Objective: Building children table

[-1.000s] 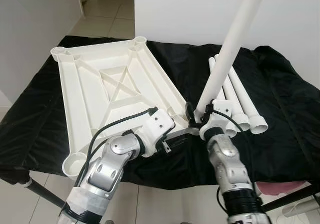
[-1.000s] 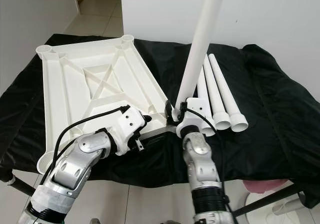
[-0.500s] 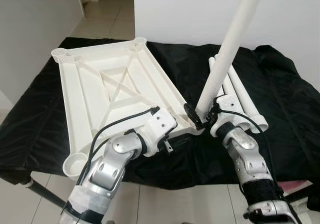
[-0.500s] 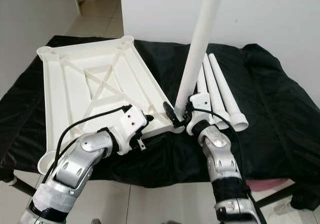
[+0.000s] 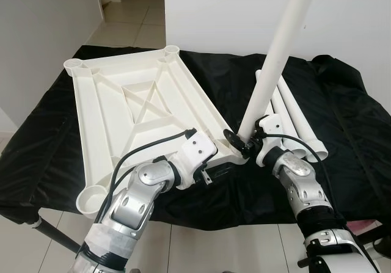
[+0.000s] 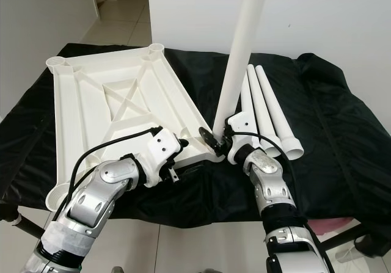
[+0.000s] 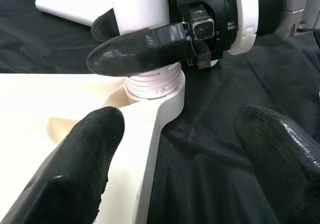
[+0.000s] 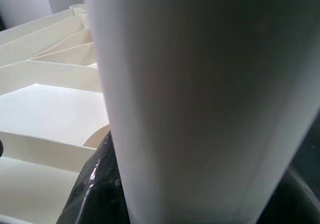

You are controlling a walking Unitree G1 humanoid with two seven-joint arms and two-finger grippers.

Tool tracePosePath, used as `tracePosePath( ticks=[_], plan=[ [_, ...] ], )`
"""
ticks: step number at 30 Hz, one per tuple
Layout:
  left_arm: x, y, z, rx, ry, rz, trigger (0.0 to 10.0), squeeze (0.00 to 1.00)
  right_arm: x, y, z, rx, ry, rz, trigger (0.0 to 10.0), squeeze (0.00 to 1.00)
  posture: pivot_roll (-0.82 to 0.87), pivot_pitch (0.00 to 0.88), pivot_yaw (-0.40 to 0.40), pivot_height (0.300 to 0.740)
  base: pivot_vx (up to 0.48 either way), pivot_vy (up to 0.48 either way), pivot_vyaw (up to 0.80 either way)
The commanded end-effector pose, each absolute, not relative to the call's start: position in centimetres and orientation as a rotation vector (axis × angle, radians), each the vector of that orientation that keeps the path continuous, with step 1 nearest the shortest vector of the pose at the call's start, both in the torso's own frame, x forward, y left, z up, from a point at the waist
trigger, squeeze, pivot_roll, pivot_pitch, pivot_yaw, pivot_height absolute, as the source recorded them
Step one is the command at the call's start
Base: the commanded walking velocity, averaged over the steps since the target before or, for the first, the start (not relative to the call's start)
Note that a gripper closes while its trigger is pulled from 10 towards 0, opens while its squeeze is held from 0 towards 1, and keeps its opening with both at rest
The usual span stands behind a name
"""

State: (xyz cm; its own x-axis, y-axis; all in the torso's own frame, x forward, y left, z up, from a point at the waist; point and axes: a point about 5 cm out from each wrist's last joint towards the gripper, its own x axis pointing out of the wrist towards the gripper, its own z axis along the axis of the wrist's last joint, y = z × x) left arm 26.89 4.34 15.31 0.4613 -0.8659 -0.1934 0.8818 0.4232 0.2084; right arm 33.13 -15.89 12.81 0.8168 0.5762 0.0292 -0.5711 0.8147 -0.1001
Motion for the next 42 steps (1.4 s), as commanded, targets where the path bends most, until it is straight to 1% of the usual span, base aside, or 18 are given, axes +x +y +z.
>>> tracePosePath(
  ticks=[1,4,5,6,7,15,16,18,19,24,29,30,32,33,34,35,36,42],
  plan=[
    [27.0,4.3,15.3,0.302,0.048,-1.056,10.0,0.00,33.2,-16.1,12.3,-0.086,-0.037,0.621,0.0,0.00,-0.01,0.000,-0.025,0.740,0.000,0.000,0.00],
    [26.9,4.2,15.2,0.302,0.049,-1.059,10.0,0.00,33.2,-16.2,12.3,-0.081,-0.039,0.615,0.0,0.00,-0.01,0.000,-0.026,0.740,0.000,0.000,0.00],
    [26.9,4.2,15.2,0.301,0.050,-1.060,10.0,0.00,33.1,-16.3,12.2,-0.076,-0.035,0.605,5.7,0.00,-0.01,0.000,-0.027,0.740,0.000,0.000,0.00],
    [26.9,4.2,15.2,0.301,0.050,-1.060,10.0,0.00,33.1,-16.3,12.2,-0.076,-0.035,0.605,5.7,0.00,-0.01,0.000,-0.027,0.740,0.000,0.000,0.00],
    [26.9,4.2,15.2,0.299,0.050,-1.060,10.0,0.00,33.0,-16.3,12.2,-0.065,-0.037,0.595,10.0,0.00,-0.01,0.000,-0.029,0.740,0.000,0.000,0.00],
    [26.9,4.3,15.1,0.299,0.051,-1.059,10.0,0.00,32.9,-16.2,12.2,-0.051,-0.038,0.576,10.0,0.00,-0.01,0.000,-0.032,0.740,0.000,0.000,0.00],
    [26.8,4.3,15.0,0.296,0.055,-1.053,10.0,0.00,32.4,-15.7,12.6,-0.005,-0.078,0.511,10.0,0.00,-0.01,0.000,-0.041,0.740,0.000,0.000,0.00],
    [26.8,4.3,15.0,0.294,0.057,-1.050,10.0,0.00,32.2,-15.5,12.8,0.010,-0.096,0.484,10.0,0.00,-0.01,0.000,-0.041,0.740,0.000,0.000,0.00],
    [26.7,4.3,15.0,0.291,0.058,-1.048,10.0,0.00,32.0,-15.2,13.0,0.029,-0.114,0.432,10.0,0.00,-0.01,0.000,-0.045,0.740,0.000,0.000,0.00],
    [26.7,4.3,15.0,0.289,0.058,-1.046,10.0,0.00,31.8,-15.1,13.2,0.045,-0.130,0.354,10.0,0.00,0.00,0.000,-0.049,0.740,0.000,0.000,0.00],
    [26.5,4.4,14.8,0.282,0.065,-1.036,10.0,0.00,31.3,-15.1,13.2,0.111,-0.116,0.015,10.0,0.00,-0.01,0.000,-0.059,0.740,0.000,0.000,0.00],
    [26.5,4.4,14.8,0.282,0.065,-1.036,10.0,0.00,31.3,-15.1,13.2,0.111,-0.116,0.015,10.0,0.00,-0.01,0.000,-0.059,0.740,0.000,0.000,0.00],
    [26.5,4.3,14.7,0.277,0.067,-1.038,10.0,0.00,31.3,-15.4,12.9,0.125,-0.092,-0.145,10.0,0.00,-0.01,0.000,-0.058,0.740,0.000,0.000,0.00],
    [26.5,4.3,14.7,0.277,0.067,-1.038,10.0,0.00,31.3,-15.4,12.9,0.125,-0.092,-0.145,10.0,0.00,-0.01,0.000,-0.058,0.740,0.000,0.000,0.00],
    [26.4,4.2,14.7,0.274,0.069,-1.040,10.0,0.00,31.2,-15.6,12.8,0.123,-0.078,-0.225,10.0,0.00,-0.01,0.000,-0.057,0.740,0.000,0.000,0.00],
    [26.3,4.2,14.6,0.272,0.071,-1.046,10.0,0.00,31.1,-14.8,12.9,0.140,-0.070,-0.260,10.0,0.00,-0.02,0.000,-0.053,0.740,0.000,0.000,0.00],
    [26.3,4.1,14.6,0.272,0.073,-1.048,10.0,0.00,31.1,-14.3,13.1,0.137,-0.077,-0.240,10.0,0.00,-0.02,0.000,-0.052,0.740,0.000,0.000,0.00],
    [26.3,4.1,14.6,0.270,0.075,-1.049,10.0,0.00,30.7,-13.5,13.5,0.132,-0.077,-0.198,10.0,0.00,-0.03,0.000,-0.049,0.740,0.000,0.000,0.00]
  ],
)
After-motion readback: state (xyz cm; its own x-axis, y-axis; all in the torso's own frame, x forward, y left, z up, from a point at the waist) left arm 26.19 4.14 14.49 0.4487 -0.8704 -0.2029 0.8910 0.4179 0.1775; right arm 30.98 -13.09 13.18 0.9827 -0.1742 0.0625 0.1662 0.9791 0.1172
